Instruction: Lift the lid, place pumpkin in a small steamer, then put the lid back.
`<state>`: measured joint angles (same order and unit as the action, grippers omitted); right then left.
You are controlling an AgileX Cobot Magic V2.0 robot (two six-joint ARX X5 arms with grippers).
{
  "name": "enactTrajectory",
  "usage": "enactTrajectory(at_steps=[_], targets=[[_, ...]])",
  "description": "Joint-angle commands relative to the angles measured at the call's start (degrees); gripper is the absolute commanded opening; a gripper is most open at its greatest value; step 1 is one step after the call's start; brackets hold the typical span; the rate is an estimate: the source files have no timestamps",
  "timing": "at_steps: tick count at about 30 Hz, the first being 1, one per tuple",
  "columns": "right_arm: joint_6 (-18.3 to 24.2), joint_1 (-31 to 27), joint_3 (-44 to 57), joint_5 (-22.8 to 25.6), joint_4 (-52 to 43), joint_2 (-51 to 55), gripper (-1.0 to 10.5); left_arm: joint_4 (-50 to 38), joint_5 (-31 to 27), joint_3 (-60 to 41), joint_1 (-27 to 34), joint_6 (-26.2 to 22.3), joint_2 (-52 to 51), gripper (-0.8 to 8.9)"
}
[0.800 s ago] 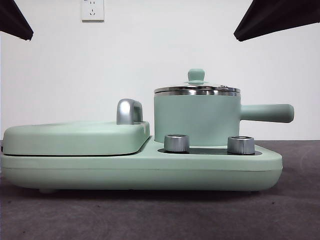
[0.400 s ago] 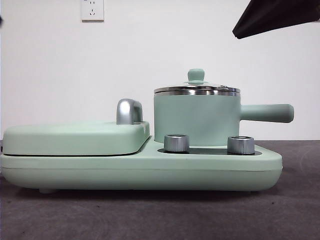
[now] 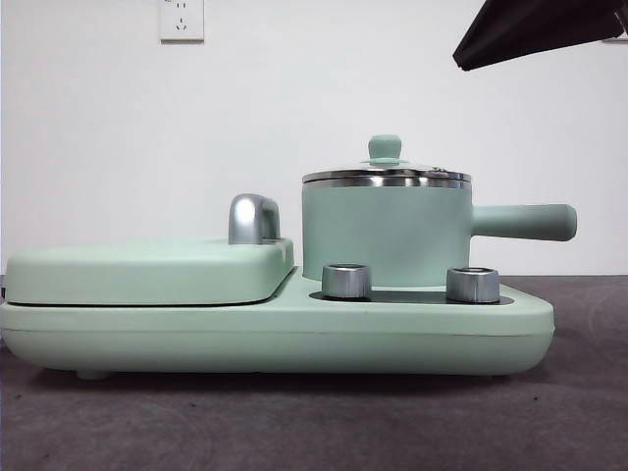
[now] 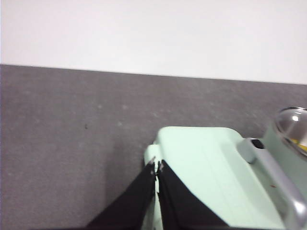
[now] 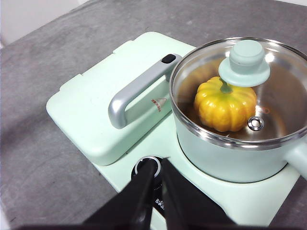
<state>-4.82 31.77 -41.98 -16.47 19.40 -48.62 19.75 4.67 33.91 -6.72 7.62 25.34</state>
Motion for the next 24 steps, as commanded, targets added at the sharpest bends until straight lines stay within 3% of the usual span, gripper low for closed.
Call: enactTrajectory(at_steps=[1,13,24], targets=[[-0.3,0.3,-0.5,0.0,-0.6,-0.2,0.2,-4.3,0.0,-3.7,1.1,-0.9,-2.3,0.07],[-0.3,0.3,-0.5,0.0,-0.6,-0.2,0.2,-12.3,0.0,-21.5,5.1,-0.5,-14.8,0.07],[-0.3,0.3,-0.5,0.0,-0.6,-0.2,0.2,-12.1,0.0,-30.6,7.8,-0.5,-24.3,0.07]])
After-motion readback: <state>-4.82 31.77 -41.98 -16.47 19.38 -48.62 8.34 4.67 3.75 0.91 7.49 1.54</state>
